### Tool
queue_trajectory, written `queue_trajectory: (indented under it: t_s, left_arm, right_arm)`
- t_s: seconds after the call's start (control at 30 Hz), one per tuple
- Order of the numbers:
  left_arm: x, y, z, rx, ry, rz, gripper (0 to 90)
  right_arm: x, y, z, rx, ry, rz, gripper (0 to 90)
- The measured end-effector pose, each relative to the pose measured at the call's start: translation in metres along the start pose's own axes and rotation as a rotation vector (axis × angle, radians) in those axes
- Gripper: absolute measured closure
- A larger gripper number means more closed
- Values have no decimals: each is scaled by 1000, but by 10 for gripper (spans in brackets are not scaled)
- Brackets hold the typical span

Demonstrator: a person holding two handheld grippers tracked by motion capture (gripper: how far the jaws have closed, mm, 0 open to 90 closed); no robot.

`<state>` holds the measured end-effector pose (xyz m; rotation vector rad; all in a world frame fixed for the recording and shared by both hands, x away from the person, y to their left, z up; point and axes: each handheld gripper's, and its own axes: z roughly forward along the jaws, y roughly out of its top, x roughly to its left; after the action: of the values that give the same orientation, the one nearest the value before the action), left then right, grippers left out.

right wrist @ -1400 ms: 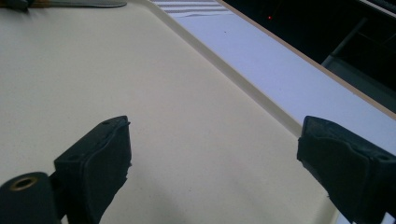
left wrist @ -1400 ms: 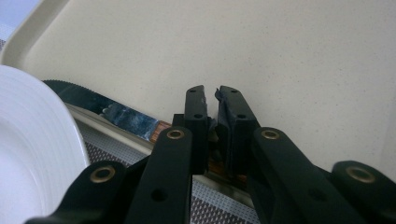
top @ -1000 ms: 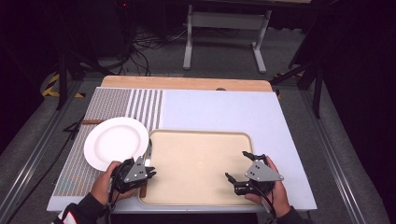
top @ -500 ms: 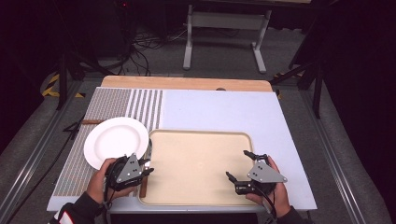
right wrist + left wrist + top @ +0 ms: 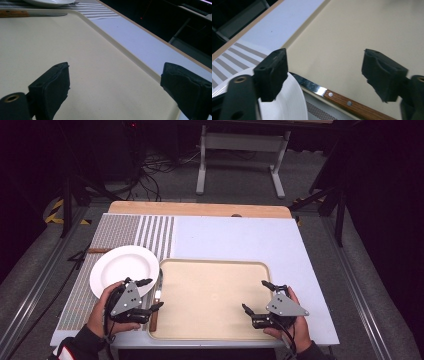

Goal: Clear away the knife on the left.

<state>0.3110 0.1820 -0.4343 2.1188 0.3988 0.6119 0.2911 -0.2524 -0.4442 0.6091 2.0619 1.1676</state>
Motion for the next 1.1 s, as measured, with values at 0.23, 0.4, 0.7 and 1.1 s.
queue_trajectory:
  t_s: [0.23,0.4,0.7,1.1]
  left_arm:
    - [8,-3,-8,-35,44,-31,150]
    - [20,-10,-16,-34,93,-68,112]
    - [40,-22,-38,-55,151,-131,68]
    - [62,-42,-57,-53,198,-189,61]
  right_arm:
    - [2,2,-4,-41,-23,-14,89]
    - [2,3,-5,-49,-21,-13,79]
    - [3,3,-3,-41,-9,-9,82]
    - [2,2,-3,-46,4,-9,84]
